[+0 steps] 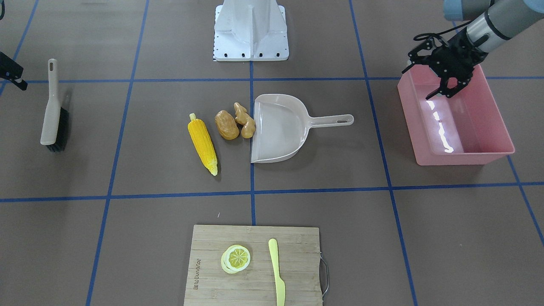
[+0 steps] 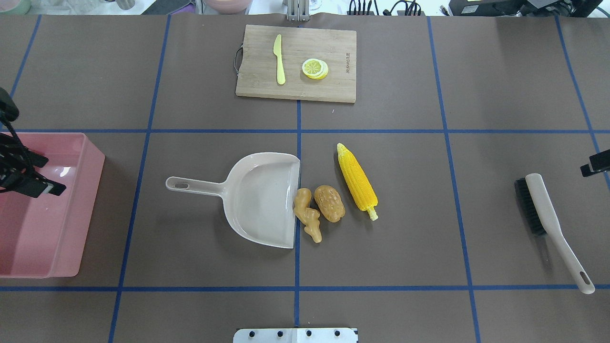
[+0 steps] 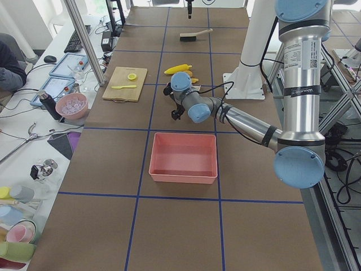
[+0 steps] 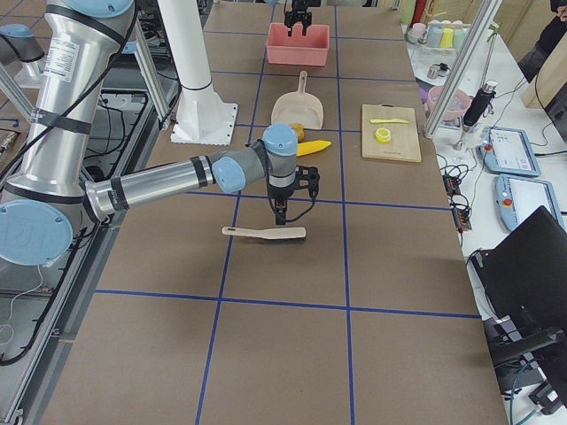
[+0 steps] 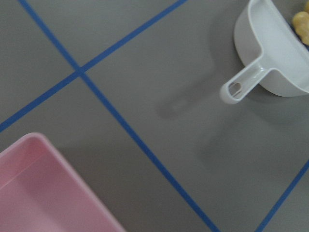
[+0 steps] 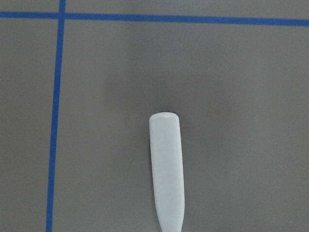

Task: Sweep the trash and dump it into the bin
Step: 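Move the left gripper from the pink bin to the dustpan handle and grasp it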

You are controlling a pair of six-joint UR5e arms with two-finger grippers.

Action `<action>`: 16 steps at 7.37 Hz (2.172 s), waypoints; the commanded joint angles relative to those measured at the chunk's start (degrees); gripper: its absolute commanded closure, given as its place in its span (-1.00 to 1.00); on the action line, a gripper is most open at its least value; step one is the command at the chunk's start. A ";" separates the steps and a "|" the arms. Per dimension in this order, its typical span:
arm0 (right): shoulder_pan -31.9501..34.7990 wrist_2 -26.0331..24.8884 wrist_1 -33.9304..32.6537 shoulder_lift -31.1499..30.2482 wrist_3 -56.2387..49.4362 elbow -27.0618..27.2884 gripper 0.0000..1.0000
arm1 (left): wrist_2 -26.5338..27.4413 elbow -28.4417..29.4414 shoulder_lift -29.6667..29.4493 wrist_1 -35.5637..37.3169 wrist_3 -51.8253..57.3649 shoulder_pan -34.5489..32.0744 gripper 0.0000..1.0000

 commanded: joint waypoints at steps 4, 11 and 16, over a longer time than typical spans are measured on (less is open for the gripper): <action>-17.13 -9.65 18.37 -9.35 17.53 0.48 -1.00 | 9.95 3.67 -10.47 -0.28 0.09 9.98 -0.97; -26.19 -13.97 22.08 -12.96 17.80 -2.50 -1.00 | 18.53 5.25 -17.17 10.35 22.50 10.59 -0.97; -33.21 -20.55 28.32 -13.59 21.20 -6.46 -1.00 | 24.24 7.26 -20.34 10.53 23.99 17.18 -0.94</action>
